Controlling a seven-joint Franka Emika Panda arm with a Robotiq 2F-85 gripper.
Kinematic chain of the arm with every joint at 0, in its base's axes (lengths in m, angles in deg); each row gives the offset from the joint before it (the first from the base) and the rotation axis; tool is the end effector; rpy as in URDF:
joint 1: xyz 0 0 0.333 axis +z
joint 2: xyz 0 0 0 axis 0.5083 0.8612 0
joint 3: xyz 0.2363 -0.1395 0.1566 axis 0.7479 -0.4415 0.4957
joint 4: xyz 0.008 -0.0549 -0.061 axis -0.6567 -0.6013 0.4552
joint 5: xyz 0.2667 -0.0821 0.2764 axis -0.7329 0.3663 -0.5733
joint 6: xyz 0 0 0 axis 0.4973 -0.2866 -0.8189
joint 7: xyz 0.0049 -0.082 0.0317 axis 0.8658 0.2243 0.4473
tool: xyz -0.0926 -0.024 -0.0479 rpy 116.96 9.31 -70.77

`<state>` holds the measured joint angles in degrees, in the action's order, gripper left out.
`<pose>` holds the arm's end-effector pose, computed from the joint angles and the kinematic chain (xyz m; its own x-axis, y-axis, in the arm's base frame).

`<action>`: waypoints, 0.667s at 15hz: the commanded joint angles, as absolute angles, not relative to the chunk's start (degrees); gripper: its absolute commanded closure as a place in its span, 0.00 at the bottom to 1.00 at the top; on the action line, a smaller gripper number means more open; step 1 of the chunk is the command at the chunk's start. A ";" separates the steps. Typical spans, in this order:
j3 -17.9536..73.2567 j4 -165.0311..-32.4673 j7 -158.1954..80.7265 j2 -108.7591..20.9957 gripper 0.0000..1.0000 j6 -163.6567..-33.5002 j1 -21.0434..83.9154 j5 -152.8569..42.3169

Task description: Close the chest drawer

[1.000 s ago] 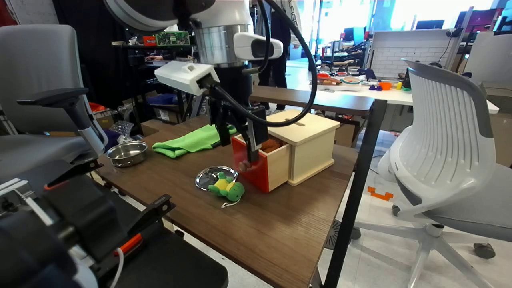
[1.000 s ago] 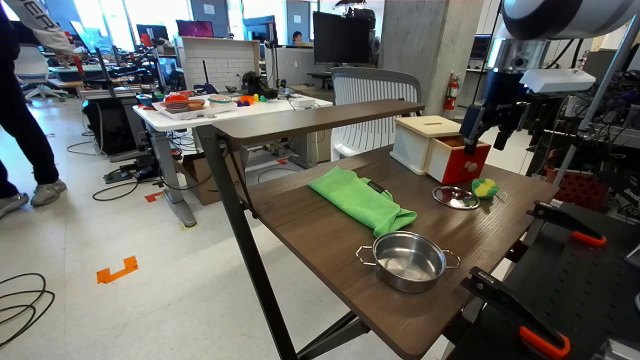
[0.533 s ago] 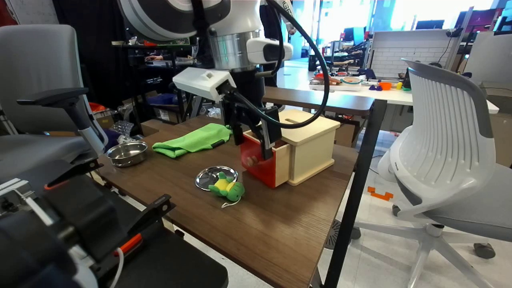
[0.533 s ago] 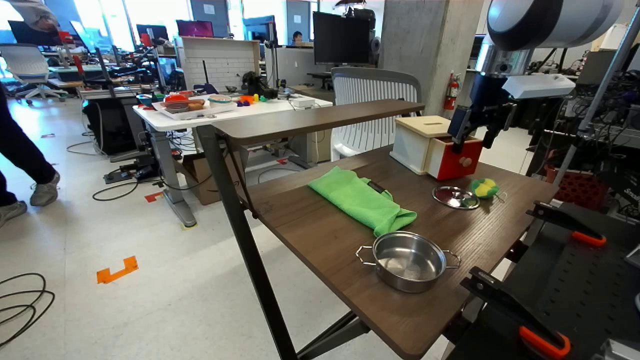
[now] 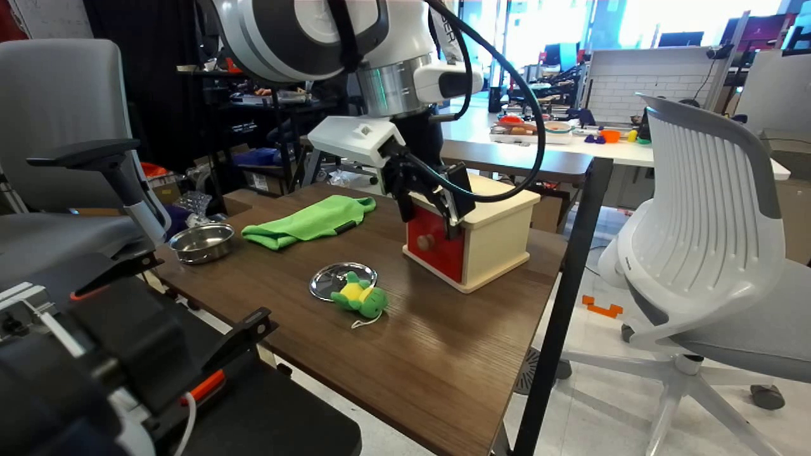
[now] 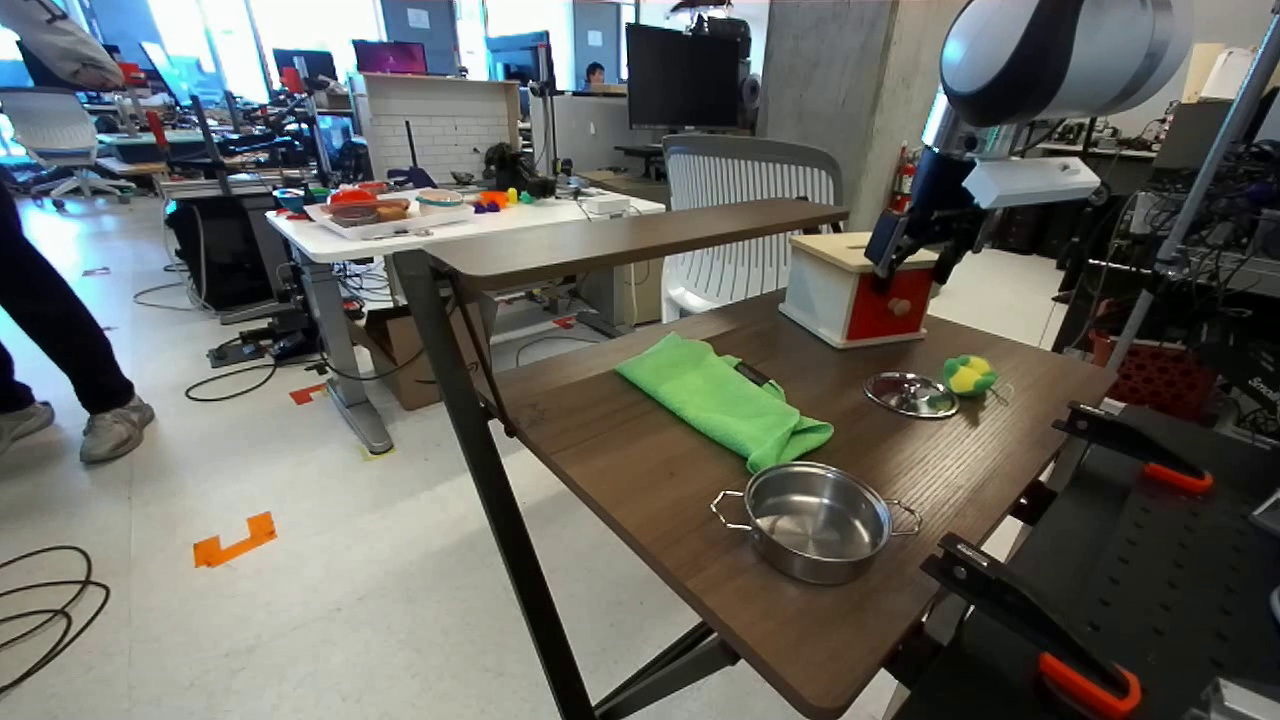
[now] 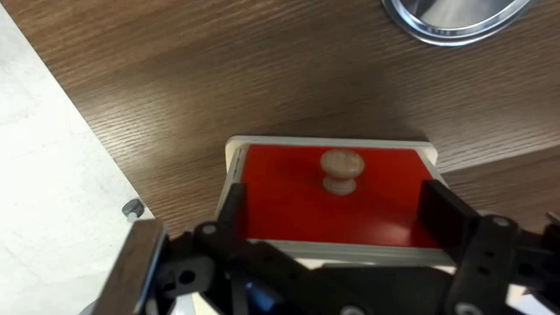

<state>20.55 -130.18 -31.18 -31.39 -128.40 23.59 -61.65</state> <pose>0.5531 -0.1837 0.1843 0.9405 -0.2682 0.2089 -0.2889 -0.9544 0.0753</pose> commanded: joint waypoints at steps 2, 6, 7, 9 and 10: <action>20.62 -128.06 -33.04 -29.98 0.00 -128.01 23.01 -59.78; 20.08 -131.20 -31.80 -33.56 0.00 -125.60 23.16 -57.97; 20.06 -132.45 -31.21 -35.04 0.00 -124.99 22.99 -57.33; 19.80 -135.77 -29.23 -38.62 0.00 -123.75 22.73 -55.58; 19.89 -137.97 -27.97 -40.84 0.00 -123.97 22.36 -54.80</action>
<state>19.79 -131.73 -30.86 -33.40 -125.79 23.49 -57.95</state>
